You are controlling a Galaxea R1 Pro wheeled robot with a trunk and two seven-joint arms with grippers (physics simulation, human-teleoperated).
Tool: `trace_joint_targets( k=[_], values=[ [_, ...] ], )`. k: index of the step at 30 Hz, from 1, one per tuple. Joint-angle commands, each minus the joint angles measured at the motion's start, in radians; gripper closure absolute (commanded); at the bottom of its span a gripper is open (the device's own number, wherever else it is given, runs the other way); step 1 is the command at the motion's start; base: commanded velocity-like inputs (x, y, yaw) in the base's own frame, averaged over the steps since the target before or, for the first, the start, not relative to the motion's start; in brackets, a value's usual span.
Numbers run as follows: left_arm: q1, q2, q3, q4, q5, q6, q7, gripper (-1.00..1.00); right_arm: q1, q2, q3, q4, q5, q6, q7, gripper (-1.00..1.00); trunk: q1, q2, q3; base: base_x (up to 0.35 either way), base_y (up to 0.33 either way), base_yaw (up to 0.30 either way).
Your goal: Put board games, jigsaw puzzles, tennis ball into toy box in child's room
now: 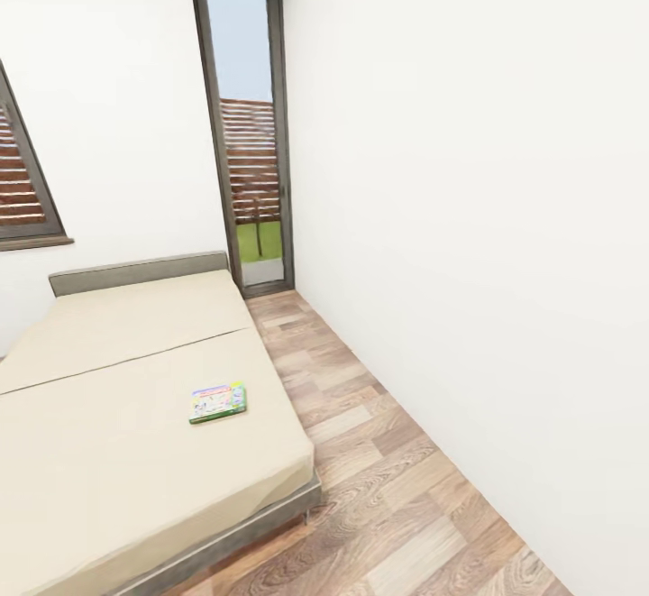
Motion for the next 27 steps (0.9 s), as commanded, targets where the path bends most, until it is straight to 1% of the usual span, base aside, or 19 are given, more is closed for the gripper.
trace_joint_targets(
  k=[1,6,19,23,27],
  values=[
    [0.001,0.0,0.0,-0.002,0.0,-0.011,-0.001,-1.0,0.001,0.0,0.002,-0.002,-0.005,-0.001,-0.001,-1.0,0.0,0.0,-0.001,0.0,-0.051,0.0],
    [0.001,0.0,-0.001,-0.001,-0.001,-0.034,-0.002,-1.0,0.001,0.002,0.003,-0.002,-0.004,0.0,-0.001,-1.0,0.0,0.0,-0.001,0.0,-0.022,0.0],
    [0.001,0.0,-0.001,-0.001,-0.001,-0.042,-0.001,-1.0,0.001,0.003,0.005,-0.002,-0.003,0.0,-0.001,-1.0,0.0,0.0,-0.001,0.0,-0.007,0.005],
    [0.001,0.0,-0.001,-0.002,-0.001,-0.042,-0.002,-1.0,0.001,0.003,0.006,-0.002,-0.003,0.0,-0.001,-1.0,0.0,0.0,-0.001,0.0,-0.099,0.167],
    [0.001,0.0,-0.001,-0.003,-0.001,-0.042,-0.002,-1.0,0.001,0.004,0.006,-0.002,-0.003,0.0,-0.001,-1.0,0.0,0.0,-0.001,0.0,-0.222,0.251]
  ],
)
